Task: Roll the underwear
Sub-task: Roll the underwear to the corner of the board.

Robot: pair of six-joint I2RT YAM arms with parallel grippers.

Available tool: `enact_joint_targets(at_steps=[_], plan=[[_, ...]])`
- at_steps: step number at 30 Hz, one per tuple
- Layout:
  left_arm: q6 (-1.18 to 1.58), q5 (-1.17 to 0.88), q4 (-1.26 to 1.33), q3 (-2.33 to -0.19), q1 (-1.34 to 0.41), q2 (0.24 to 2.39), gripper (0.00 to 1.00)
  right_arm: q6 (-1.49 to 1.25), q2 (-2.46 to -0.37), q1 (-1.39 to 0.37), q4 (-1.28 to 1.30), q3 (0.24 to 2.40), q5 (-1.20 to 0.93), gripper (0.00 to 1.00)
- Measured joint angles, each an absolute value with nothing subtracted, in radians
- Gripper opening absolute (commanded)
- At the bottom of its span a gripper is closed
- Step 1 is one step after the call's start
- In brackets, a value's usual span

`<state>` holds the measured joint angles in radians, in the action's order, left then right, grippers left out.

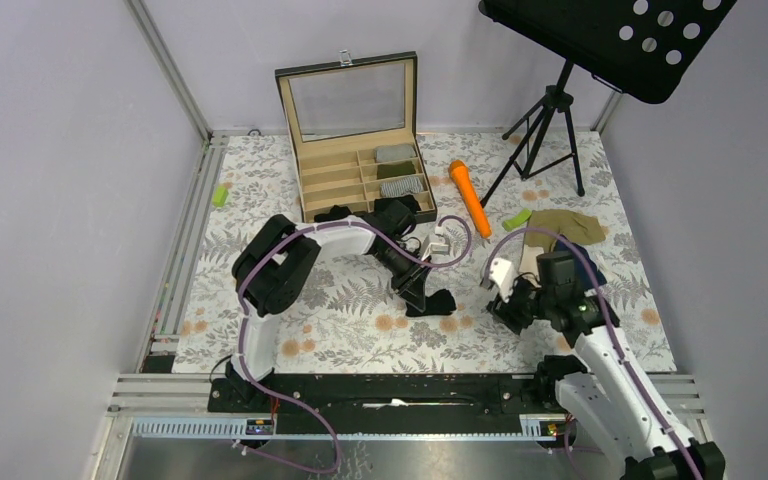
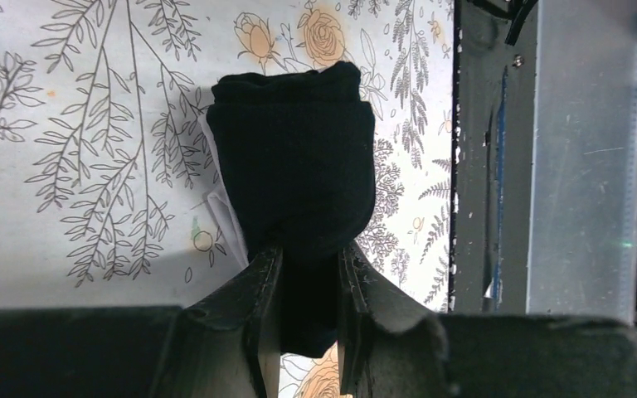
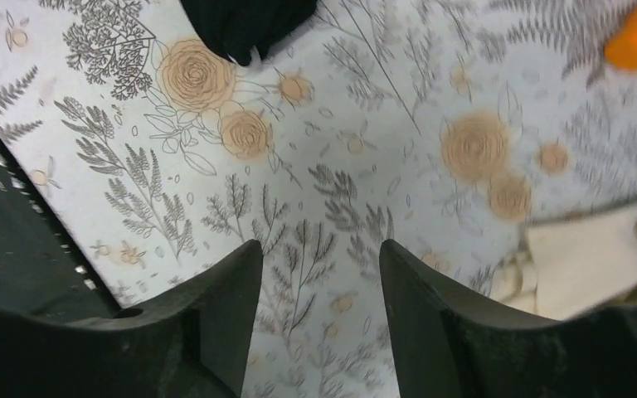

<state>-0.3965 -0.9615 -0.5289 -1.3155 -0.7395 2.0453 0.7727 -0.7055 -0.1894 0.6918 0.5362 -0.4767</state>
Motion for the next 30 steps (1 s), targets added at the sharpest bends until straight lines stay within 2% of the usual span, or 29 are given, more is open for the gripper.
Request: enact_joint_targets(at_steps=[5,9,16,18,25,27,28,30], plan=[[-0.361,-0.995,-0.531,-1.315,-0.737,2.059,0.0,0.87,-0.744,-0.393,0.504,0.467,-0.434,0.69],[-0.353,-1.003,-0.535,-1.315,-0.736,2.062,0.0,0.936,-0.875,-0.543,0.38,0.482,-0.433,0.72],[-0.354,-1.004,-0.549,-1.316,-0.736,2.063,0.01,1.009,-1.071,-0.659,0.249,0.511,-0.435,0.75],[-0.355,-1.003,-0.554,-1.32,-0.736,2.064,0.01,1.034,-1.101,-0.671,0.207,0.511,-0.435,0.73],[-0.355,-1.003,-0.568,-1.332,-0.736,2.072,0.02,1.102,-1.224,-0.691,0.122,0.511,-0.439,0.52],[-0.355,-1.002,-0.571,-1.334,-0.736,2.072,0.03,1.116,-1.246,-0.692,0.118,0.513,-0.439,0.39],[-0.355,-1.002,-0.572,-1.334,-0.736,2.072,0.06,1.124,-1.256,-0.693,0.119,0.517,-0.44,0.29],[-0.354,-1.0,-0.577,-1.335,-0.733,2.072,0.18,1.136,-1.273,-0.693,0.13,0.529,-0.443,0.14]])
